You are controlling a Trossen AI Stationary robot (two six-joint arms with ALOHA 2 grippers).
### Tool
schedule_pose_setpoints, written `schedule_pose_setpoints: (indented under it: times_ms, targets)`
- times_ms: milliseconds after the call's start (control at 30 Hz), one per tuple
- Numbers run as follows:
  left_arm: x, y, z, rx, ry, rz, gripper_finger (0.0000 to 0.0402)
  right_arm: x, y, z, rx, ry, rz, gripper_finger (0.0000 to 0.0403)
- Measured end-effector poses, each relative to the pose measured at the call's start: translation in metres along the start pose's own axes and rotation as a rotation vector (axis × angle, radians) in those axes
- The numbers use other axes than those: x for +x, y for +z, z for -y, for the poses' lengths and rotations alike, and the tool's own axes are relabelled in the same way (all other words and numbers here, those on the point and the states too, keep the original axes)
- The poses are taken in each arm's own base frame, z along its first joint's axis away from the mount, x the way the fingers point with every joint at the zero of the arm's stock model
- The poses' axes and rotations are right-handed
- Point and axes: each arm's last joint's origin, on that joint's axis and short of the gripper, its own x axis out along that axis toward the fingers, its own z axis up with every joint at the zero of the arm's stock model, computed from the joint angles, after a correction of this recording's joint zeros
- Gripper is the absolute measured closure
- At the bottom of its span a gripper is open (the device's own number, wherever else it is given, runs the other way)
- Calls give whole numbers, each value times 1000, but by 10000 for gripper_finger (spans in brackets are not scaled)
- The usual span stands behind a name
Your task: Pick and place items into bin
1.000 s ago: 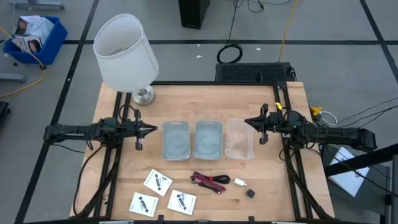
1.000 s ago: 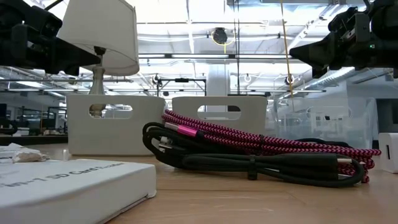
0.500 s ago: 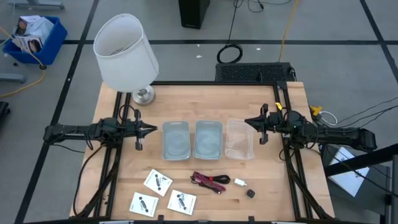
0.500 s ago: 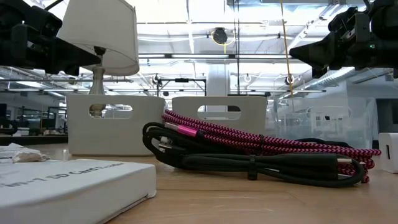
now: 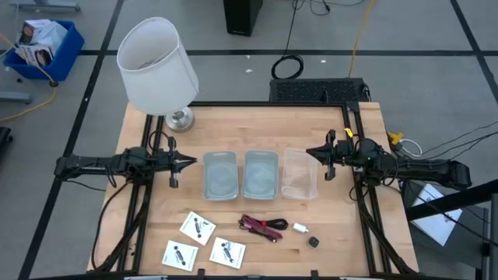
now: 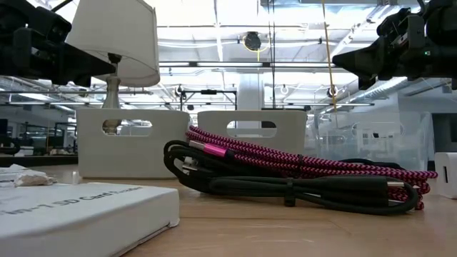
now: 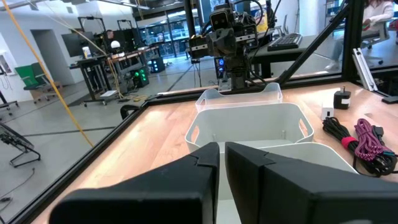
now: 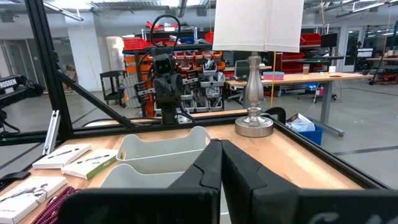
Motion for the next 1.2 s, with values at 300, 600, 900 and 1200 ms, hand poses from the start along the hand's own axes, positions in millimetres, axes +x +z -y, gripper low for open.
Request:
schedule_pose_setpoints:
  times_ms: [300, 600, 900, 1200]
  targets:
    - [0, 0, 0, -4, 0, 0, 366, 0, 2, 0, -2, 1, 16, 403]
    - [0, 2, 0, -112, 1, 23, 366, 0, 4, 0, -4, 2, 43, 403]
    - [0, 3, 0, -110, 3, 33, 366, 0, 8, -1, -15, 8, 85, 403]
    - [0, 8, -2, -33, 42, 83, 366, -1, 16, -2, -133, 6, 160, 403]
